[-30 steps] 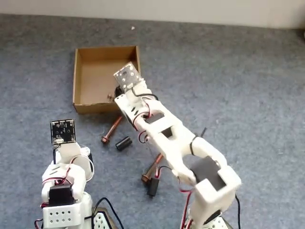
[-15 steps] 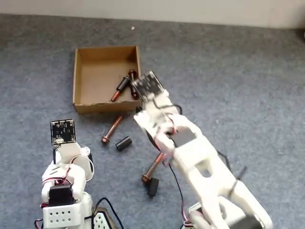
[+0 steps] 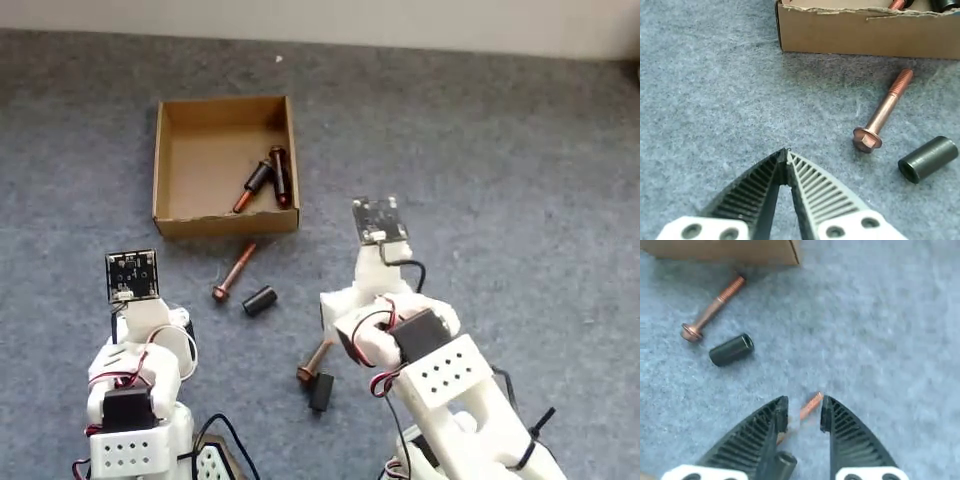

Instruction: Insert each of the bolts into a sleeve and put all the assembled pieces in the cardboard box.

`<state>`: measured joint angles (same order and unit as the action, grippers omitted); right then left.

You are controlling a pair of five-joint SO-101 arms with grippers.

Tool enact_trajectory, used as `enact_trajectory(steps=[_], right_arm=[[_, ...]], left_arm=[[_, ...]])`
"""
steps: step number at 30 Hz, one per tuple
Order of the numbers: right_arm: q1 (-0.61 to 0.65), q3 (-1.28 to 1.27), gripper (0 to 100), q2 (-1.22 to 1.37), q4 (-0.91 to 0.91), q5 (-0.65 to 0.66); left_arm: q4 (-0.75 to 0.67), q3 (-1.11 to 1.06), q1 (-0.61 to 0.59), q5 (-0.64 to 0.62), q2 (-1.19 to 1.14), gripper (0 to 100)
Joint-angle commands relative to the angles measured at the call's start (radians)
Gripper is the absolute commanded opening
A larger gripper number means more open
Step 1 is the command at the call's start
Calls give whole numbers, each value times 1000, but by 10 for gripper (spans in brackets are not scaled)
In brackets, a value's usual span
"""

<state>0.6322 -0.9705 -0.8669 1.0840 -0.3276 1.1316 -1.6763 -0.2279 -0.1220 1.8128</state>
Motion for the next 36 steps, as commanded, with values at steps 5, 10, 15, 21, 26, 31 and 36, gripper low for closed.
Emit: enact_trajectory(steps=[5, 10, 15, 21, 26, 31, 36], right_arm=[[-10, 62, 105, 8, 105, -63], [-12, 54, 105, 19, 133, -61], [-8, 54, 105, 19, 219, -193], [44, 54, 106, 19, 214, -239], [162, 54, 106, 22, 214, -293], [225, 64, 106, 142, 214, -313], [280, 117, 106, 341, 217, -347]], left_arm=[[-20, -19, -7, 14, 8, 6], [-20, -19, -7, 14, 8, 6], [-20, -19, -7, 14, 8, 6], [-20, -19, -7, 14, 8, 6], [-20, -19, -7, 14, 8, 6], [-20, -19, -7, 14, 8, 6], [-20, -19, -7, 14, 8, 6]])
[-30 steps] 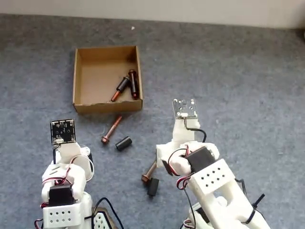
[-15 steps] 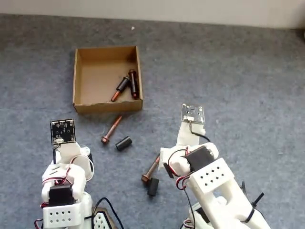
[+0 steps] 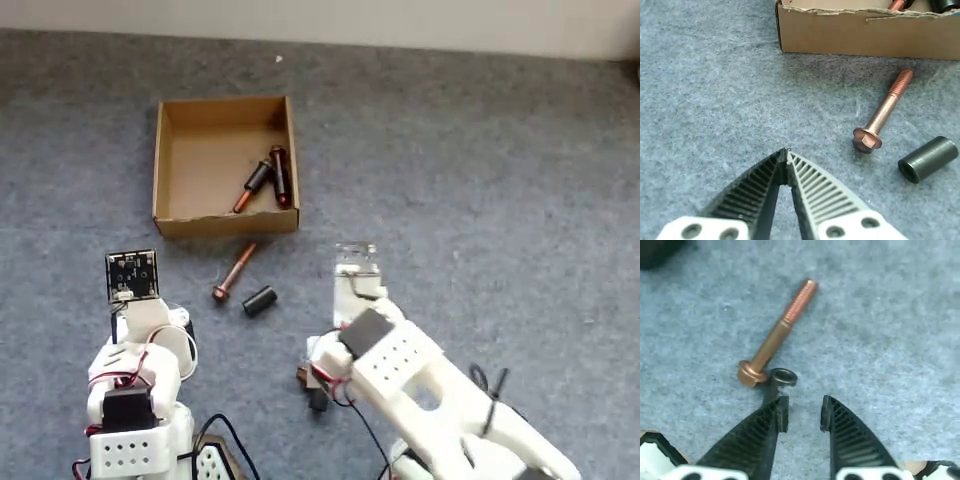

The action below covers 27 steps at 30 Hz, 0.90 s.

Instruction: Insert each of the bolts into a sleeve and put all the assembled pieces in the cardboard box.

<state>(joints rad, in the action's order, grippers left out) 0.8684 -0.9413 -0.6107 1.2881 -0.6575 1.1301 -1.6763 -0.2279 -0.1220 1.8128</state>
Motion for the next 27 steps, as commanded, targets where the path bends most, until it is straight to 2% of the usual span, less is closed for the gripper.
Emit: enact_trajectory(steps=[1, 14, 20, 27], right_arm=[[58, 107, 106, 113, 18, -17], [196, 154, 106, 162, -41, -46], [191, 44, 106, 162, -154, -43], [107, 8, 106, 162, -160, -5]], left_arm=[[-18, -19, -8, 14, 8, 6], [-18, -19, -8, 15, 8, 6], [-18, -19, -8, 15, 8, 6], [-18, -19, -8, 15, 8, 6]])
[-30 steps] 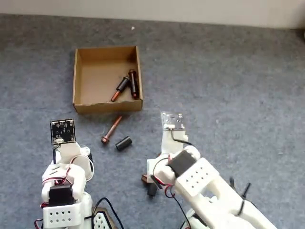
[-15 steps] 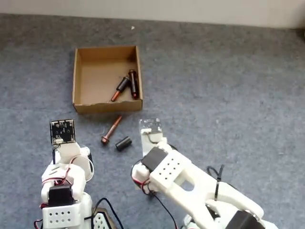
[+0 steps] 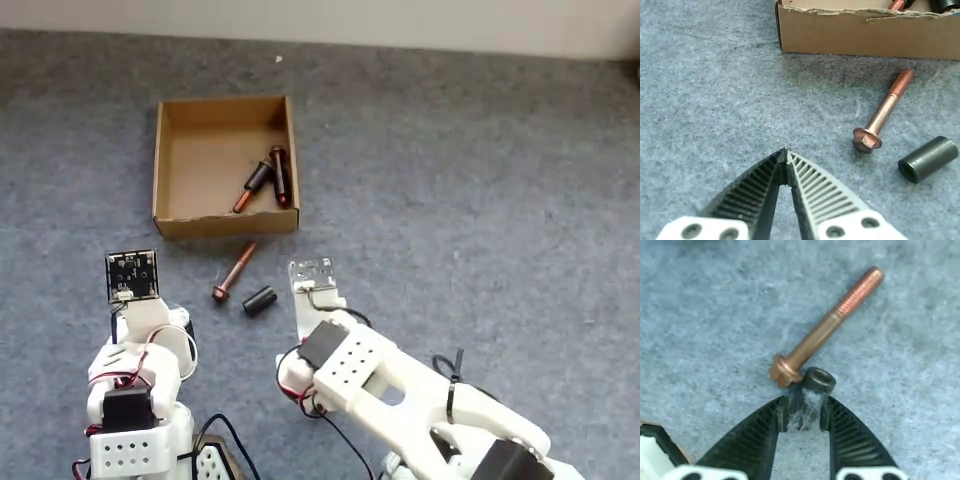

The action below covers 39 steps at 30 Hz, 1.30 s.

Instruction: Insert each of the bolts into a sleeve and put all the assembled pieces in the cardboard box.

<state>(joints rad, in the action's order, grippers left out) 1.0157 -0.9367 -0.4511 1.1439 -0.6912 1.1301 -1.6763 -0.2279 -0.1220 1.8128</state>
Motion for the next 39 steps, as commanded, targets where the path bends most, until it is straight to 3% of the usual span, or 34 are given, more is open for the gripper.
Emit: enact_trajectory(steps=[1, 11, 20, 23, 24, 30, 39], right_arm=[[-44, -2, 106, 2, -19, 43], [-38, -25, 106, 18, -22, 48], [-38, -39, 101, 213, -19, 52], [-41, -39, 47, 182, -18, 61], [-42, -39, 5, 163, -18, 89], [-76, -39, 4, -54, 30, 229], [-325, -44, 4, -476, 56, 483]], left_arm=[[-18, -19, -8, 15, 8, 6], [-18, -19, -8, 15, 8, 6], [-18, -19, -8, 15, 8, 6], [-18, -19, -8, 15, 8, 6], [-18, -19, -8, 15, 8, 6], [-18, -19, -8, 15, 8, 6], [-18, -19, -8, 15, 8, 6]])
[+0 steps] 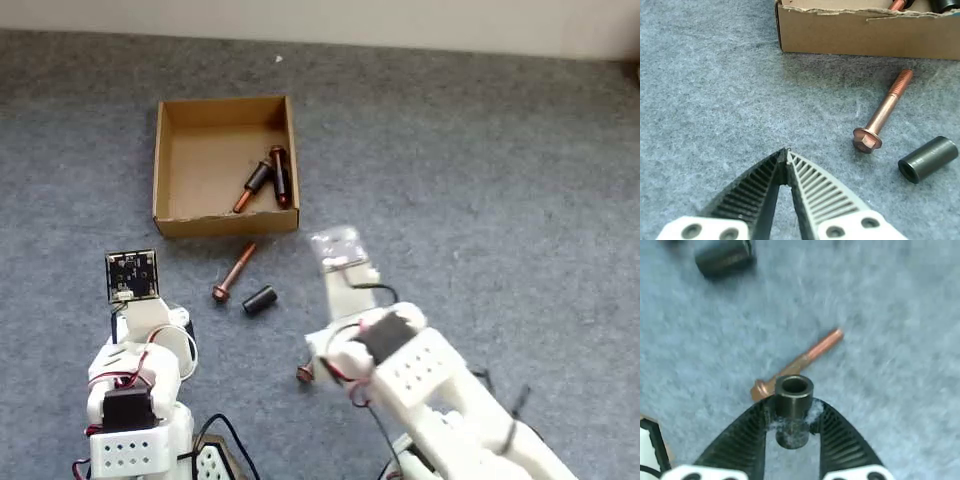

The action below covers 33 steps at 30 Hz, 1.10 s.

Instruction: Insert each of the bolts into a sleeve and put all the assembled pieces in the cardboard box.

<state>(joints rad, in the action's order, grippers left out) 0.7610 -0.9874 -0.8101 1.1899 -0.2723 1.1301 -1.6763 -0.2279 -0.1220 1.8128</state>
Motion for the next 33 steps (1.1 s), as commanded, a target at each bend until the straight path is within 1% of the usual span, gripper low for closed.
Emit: enact_trajectory(steps=[1, 4, 6, 10, 13, 15, 18, 25, 28, 31, 33], right_arm=[[-84, 7, 4, -140, 10, 78], [-114, 7, 4, -170, 5, 92], [-145, 7, 4, -170, -31, 92], [-237, -68, 4, -170, -171, 91], [-280, -147, 4, -170, -274, 91], [-288, -188, 4, -173, -314, 91], [-317, -222, 4, -179, -321, 91], [-483, -220, 4, -171, -328, 89], [-545, -231, 4, -170, -394, 84], [-596, -249, 4, -170, -443, 29], [-611, -265, 4, -170, -469, 17]], left_arm=[[-18, -18, -8, 15, 8, 6], [-21, -13, -8, 17, 8, 6], [-15, 25, -8, 28, 8, 6], [75, 136, 13, 198, 8, 10], [124, 205, 71, 333, 8, 12], [153, 239, 122, 410, 8, 36], [172, 282, 182, 414, 7, 79], [173, 381, 254, 416, -22, 82], [169, 456, 283, 416, -163, 82], [169, 564, 315, 413, -374, 84], [169, 634, 337, 413, -512, 85]])
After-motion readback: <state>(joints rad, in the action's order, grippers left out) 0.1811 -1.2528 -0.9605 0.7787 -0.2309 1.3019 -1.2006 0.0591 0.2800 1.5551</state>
